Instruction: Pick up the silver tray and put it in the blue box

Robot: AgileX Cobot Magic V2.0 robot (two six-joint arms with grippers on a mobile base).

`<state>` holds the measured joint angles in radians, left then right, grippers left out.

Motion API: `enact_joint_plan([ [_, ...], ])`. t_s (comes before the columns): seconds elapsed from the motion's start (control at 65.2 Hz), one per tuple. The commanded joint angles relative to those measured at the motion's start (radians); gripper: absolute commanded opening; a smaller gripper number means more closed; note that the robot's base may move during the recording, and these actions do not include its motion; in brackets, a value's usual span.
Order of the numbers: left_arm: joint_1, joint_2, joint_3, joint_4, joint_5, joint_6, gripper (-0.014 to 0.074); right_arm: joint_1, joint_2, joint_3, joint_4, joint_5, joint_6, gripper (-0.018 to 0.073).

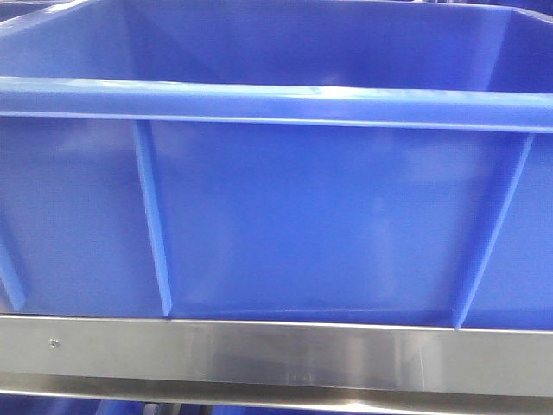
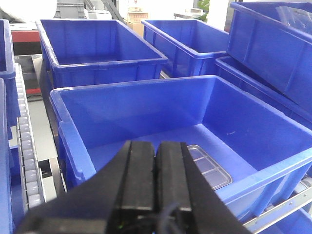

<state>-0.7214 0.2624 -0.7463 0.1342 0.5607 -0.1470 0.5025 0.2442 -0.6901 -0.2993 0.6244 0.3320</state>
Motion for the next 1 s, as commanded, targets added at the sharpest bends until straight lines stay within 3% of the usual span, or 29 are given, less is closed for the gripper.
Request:
enact_joint_plan([
  [0.0, -0.005, 0.011, -0.024, -0.003, -0.081, 0.003, -0.0094, 0.000, 0.012, -0.023, -0.026, -0.093, -0.012, 0.0056],
  [0.169, -0.002, 0.012, -0.011, 0.003, -0.081, 0.003, -0.0094, 0.000, 0.012, -0.023, -0.026, -0.093, -0.012, 0.0056],
  [0.246, 0.038, 0.012, 0.022, 0.003, -0.096, 0.003, -0.0094, 0.000, 0.012, -0.023, -0.026, -0.093, -0.012, 0.0056],
  [0.384, 0.234, -0.021, 0.148, -0.014, -0.248, 0.003, -0.0094, 0.000, 0.012, -0.023, -0.026, -0.093, -0.012, 0.0056],
  [0.522, 0.480, -0.119, 0.355, -0.128, -0.436, 0.061, -0.0094, 0.000, 0.012, -0.023, -0.026, -0.093, -0.012, 0.0056],
  [0.645, 0.603, -0.250, 0.546, -0.143, -0.561, 0.080, -0.0094, 0.000, 0.012, -0.023, -0.026, -0.093, -0.012, 0.0056],
  [0.783, 0.609, -0.288, 0.717, -0.141, -0.729, 0.077, -0.0094, 0.000, 0.012, -0.022, -0.026, -0.094, -0.012, 0.0056],
  [0.844, 0.596, -0.290, 0.777, -0.141, -0.789, 0.039, -0.0094, 0.000, 0.012, -0.021, -0.026, -0.093, -0.012, 0.0056],
  [0.89, 0.577, -0.292, 0.769, -0.134, -0.723, 0.029, -0.0094, 0.000, 0.012, -0.021, -0.026, -0.093, -0.012, 0.0056],
  [0.982, 0.551, -0.292, 0.772, -0.134, -0.705, 0.029, -0.0094, 0.000, 0.012, -0.020, -0.026, -0.093, -0.012, 0.0056],
])
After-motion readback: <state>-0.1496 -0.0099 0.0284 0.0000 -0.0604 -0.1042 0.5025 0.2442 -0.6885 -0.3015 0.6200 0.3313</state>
